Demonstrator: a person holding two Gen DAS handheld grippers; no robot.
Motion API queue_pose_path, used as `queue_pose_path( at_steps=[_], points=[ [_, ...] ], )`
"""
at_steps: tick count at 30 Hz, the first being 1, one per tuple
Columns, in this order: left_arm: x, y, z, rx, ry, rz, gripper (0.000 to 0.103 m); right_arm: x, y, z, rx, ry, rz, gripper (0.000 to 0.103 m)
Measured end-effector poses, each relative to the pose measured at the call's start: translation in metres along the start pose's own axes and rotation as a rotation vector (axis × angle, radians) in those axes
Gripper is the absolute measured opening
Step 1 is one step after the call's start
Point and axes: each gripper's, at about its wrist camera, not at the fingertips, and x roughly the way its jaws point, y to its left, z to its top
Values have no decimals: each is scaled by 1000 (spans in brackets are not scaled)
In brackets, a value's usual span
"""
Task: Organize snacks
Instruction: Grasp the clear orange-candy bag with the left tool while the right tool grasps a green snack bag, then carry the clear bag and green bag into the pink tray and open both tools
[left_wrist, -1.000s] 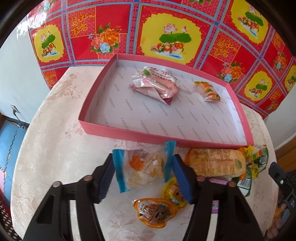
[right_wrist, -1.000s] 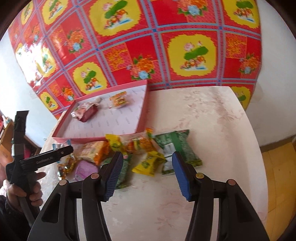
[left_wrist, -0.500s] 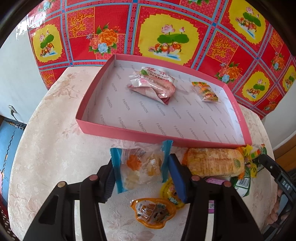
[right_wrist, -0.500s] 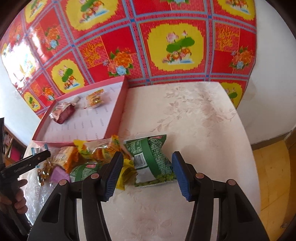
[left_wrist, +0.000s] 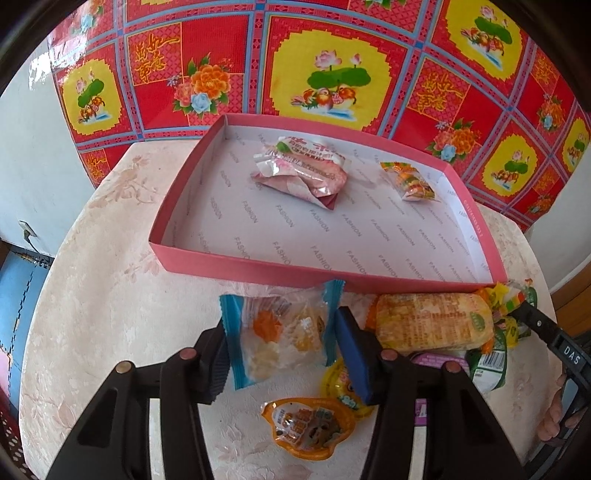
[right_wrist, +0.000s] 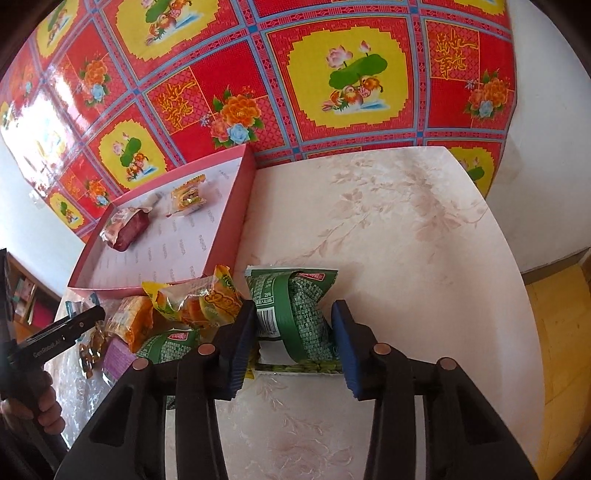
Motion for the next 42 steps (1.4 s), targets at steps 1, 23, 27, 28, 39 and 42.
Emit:
queue_pose_path(
  at_steps=[1, 23, 27, 28, 39, 42],
  points=[
    [0, 0, 0, -2, 1, -8, 49, -1, -1, 0, 7, -4, 8, 39],
    [-25, 14, 1, -30, -24, -40, 29, -38, 10, -2, 16, -80, 43, 35],
    [-33, 14, 4, -30, -40, -56, 29, -44, 18, 0, -10, -92, 44, 35],
    [-36, 14, 4, -29, -46, -59, 29, -46, 21, 1, -17, -96, 46, 35],
    [-52, 18, 17, -22, -109, -55, 29, -57, 53, 12, -104, -121, 74, 35],
    [-49, 20, 21, -24, -112, -53, 29, -55, 62, 16, -127, -118, 81, 35]
  ],
)
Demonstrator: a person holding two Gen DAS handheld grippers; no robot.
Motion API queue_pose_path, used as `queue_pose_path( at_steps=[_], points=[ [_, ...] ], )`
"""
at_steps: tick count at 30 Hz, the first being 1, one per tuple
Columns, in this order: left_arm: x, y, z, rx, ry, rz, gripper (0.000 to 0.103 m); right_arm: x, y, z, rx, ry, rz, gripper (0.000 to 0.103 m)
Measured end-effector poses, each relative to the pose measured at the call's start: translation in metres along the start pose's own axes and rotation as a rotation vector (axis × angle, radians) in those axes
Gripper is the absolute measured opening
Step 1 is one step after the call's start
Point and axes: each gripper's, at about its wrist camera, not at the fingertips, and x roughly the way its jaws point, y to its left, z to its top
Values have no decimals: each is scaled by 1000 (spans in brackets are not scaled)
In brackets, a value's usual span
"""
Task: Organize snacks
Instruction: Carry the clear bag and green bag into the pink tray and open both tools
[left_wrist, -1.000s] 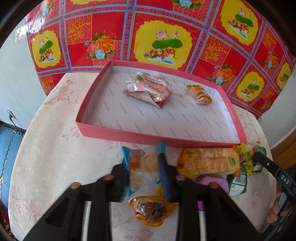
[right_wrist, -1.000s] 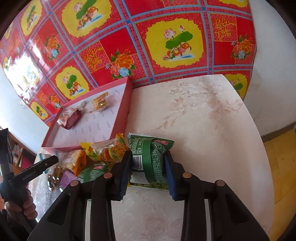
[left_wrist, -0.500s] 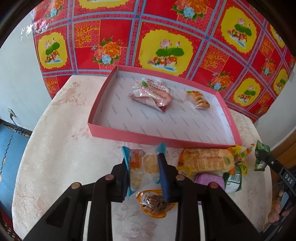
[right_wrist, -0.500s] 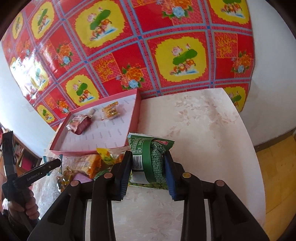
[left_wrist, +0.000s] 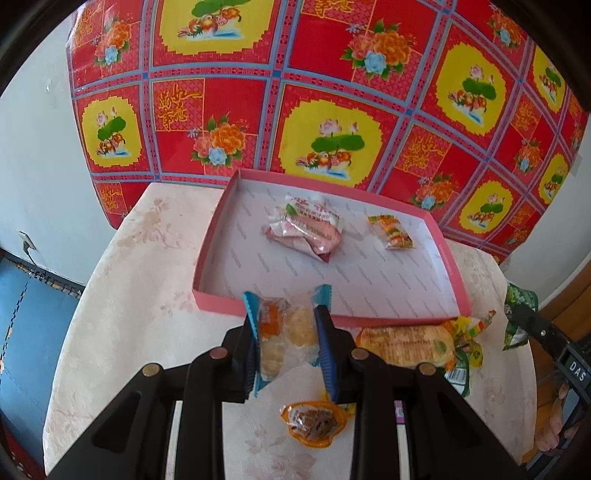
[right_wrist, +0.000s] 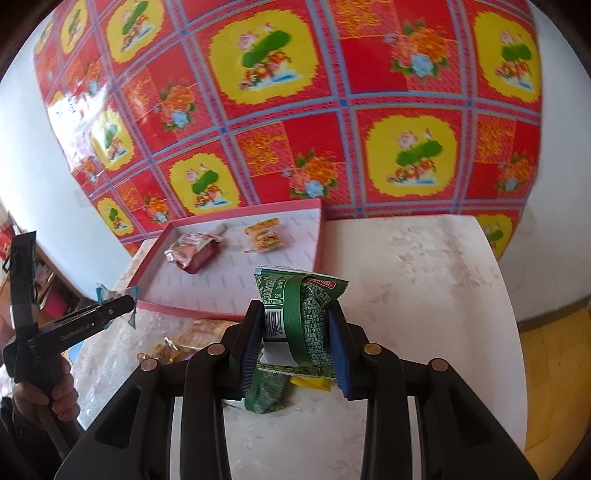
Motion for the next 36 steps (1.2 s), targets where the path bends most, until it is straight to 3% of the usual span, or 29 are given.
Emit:
queue_pose_path(
  at_steps=[13, 36],
  points=[
    [15, -1, 26, 27, -24, 3, 29, 23, 25, 26, -39, 7, 32, 35],
    [69, 5, 37, 55, 48, 4, 29, 107, 45, 39, -77, 133, 54, 35]
  ],
)
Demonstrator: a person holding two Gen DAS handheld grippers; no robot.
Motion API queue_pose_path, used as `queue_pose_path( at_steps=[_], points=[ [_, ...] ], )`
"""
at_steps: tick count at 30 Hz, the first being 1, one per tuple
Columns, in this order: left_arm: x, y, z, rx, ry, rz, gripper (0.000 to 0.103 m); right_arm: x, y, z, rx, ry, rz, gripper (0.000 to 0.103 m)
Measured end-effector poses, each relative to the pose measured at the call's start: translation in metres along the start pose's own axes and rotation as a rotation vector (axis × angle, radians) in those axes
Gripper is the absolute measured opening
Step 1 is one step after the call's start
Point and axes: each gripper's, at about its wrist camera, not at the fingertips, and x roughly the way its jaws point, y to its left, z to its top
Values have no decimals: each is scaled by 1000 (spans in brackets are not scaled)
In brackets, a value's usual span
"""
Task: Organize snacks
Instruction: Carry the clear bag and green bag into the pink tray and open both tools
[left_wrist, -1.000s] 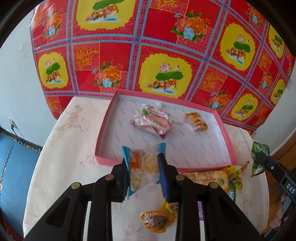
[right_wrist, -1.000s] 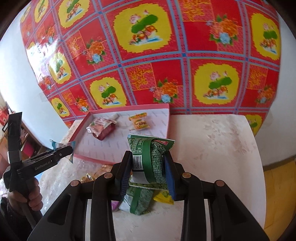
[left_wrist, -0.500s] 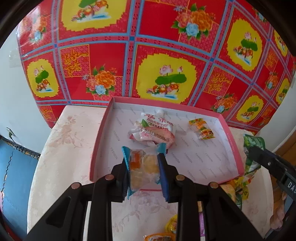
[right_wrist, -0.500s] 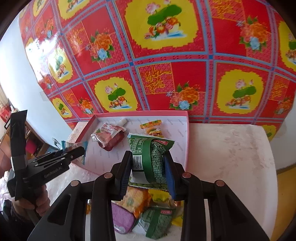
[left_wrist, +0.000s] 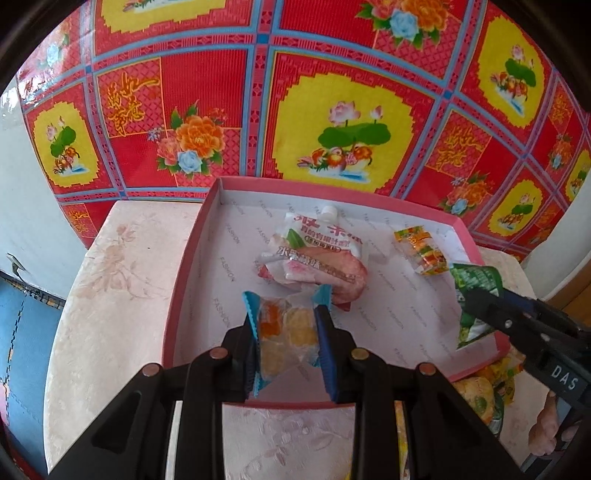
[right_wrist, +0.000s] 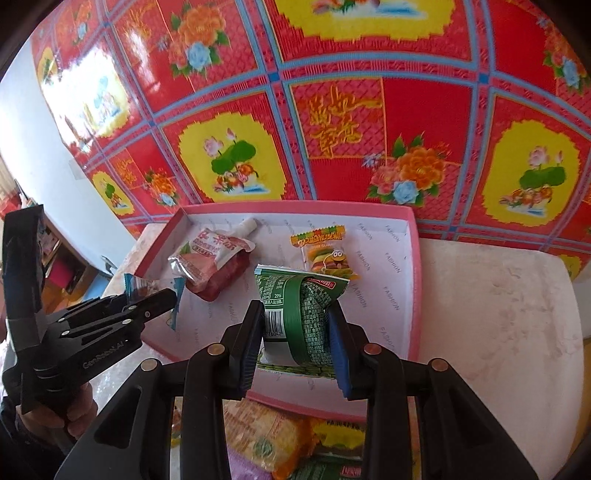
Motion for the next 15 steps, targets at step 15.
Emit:
queue_pose_path(
  at_steps=[15],
  points=[
    [24, -4, 11, 6, 6, 7, 30, 36, -13, 14, 15, 46, -30, 35]
  ],
)
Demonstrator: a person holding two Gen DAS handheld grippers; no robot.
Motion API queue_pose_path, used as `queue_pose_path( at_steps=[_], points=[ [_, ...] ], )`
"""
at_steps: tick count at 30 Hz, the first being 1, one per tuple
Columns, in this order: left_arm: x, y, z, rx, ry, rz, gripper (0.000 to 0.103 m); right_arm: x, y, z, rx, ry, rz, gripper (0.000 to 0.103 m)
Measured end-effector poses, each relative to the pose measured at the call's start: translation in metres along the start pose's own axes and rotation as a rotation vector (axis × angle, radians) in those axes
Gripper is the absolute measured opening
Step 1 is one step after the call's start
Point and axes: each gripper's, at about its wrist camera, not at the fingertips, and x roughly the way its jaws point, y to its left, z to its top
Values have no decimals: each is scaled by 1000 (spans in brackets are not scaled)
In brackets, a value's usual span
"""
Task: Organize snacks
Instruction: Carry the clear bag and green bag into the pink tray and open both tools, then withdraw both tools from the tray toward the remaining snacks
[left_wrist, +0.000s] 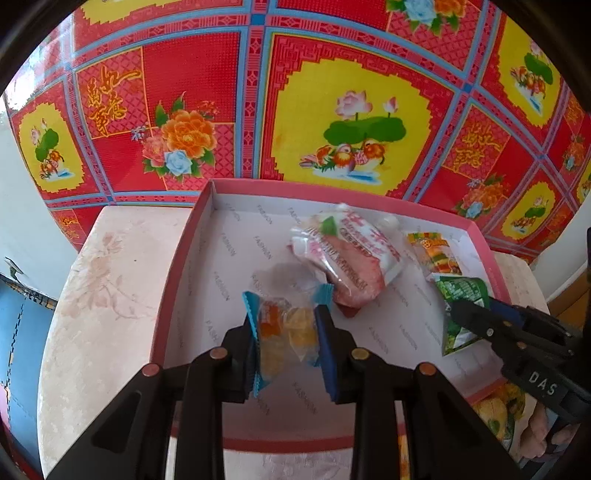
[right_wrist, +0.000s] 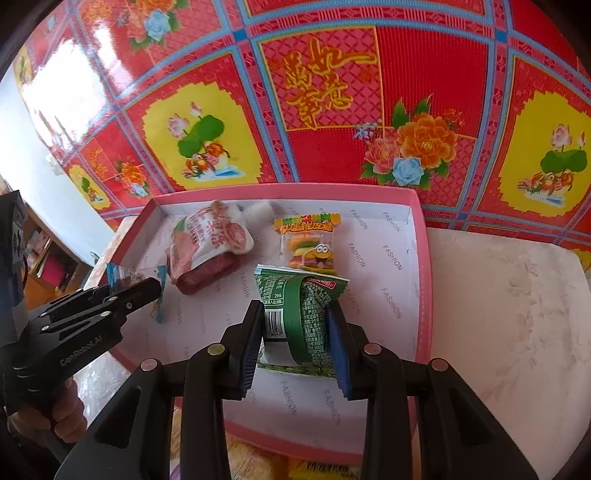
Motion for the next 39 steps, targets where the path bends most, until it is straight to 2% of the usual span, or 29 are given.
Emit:
queue_pose_path(
  at_steps=[16, 20, 23, 25, 27, 32, 39],
  points=[
    [9, 0, 9, 7, -1, 6, 31, 14, 6, 4, -8, -7, -12, 35],
    [8, -6, 10, 24, 6, 0, 44, 12, 6, 3, -8, -9, -3, 38],
    [5, -9, 9, 29, 2, 2, 54, 8, 7, 1, -20, -18, -2, 48],
    [2, -10, 9, 29, -2, 3, 55, 1, 5, -1, -21, -30, -11, 54],
    [-1, -11, 8, 26, -5, 0, 57, -5, 4, -2, -13, -41, -17, 56],
    [-16, -14, 6, 15, -10, 9, 59, -23, 4, -5, 3, -73, -14, 58],
    [-38, -17, -4, 14, -20, 4, 60, -46, 5, -14, 15, -70, -10, 58]
  ],
)
